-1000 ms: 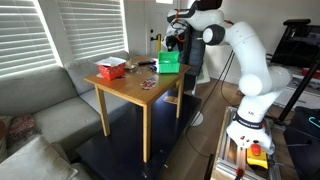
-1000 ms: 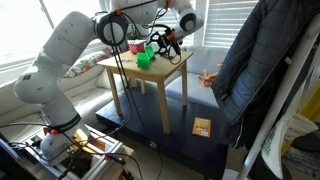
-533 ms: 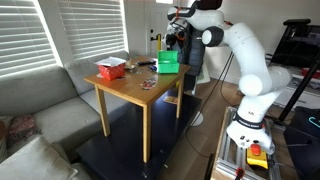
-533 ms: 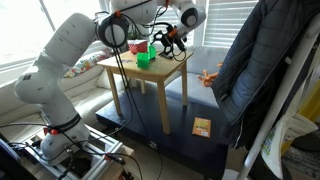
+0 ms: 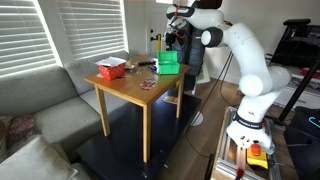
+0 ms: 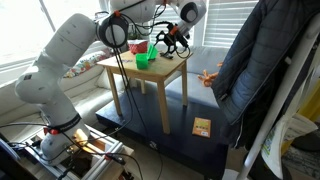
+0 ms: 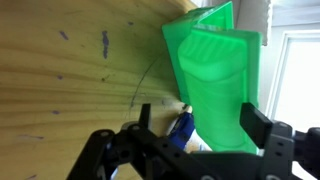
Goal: Open the green container.
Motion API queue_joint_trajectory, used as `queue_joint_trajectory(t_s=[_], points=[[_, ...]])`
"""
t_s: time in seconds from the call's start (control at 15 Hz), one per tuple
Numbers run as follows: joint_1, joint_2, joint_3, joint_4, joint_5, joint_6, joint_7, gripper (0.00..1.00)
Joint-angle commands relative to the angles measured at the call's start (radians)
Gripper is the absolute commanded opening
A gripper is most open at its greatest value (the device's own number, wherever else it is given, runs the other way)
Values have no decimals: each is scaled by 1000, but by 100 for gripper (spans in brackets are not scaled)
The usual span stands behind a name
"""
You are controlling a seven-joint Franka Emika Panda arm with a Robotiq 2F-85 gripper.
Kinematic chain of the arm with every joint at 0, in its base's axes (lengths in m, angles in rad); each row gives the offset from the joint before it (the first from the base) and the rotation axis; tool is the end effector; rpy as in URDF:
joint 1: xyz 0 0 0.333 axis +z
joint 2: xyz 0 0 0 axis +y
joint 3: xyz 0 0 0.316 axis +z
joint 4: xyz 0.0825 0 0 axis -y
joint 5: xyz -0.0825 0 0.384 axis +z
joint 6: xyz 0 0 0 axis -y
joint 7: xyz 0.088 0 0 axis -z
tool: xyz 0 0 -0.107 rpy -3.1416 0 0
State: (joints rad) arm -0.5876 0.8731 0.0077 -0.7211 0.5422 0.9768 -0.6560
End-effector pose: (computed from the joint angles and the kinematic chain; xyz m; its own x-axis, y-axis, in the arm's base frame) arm 0.6161 -0.3214 0.4283 0.9606 0.2673 -0.0761 0.1340 -0.6852 -0.7159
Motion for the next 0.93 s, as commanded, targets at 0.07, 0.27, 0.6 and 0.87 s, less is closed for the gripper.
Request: queue_joint_trajectory(t_s=[0.07, 0.27, 0.6, 0.87], points=[[45, -12, -53, 59, -96, 125, 25, 100], [75, -51, -82, 61, -154, 218, 16, 100], [173, -204, -142, -11, -303, 315, 4, 100], [271, -335, -189, -78, -454, 355, 14, 100]])
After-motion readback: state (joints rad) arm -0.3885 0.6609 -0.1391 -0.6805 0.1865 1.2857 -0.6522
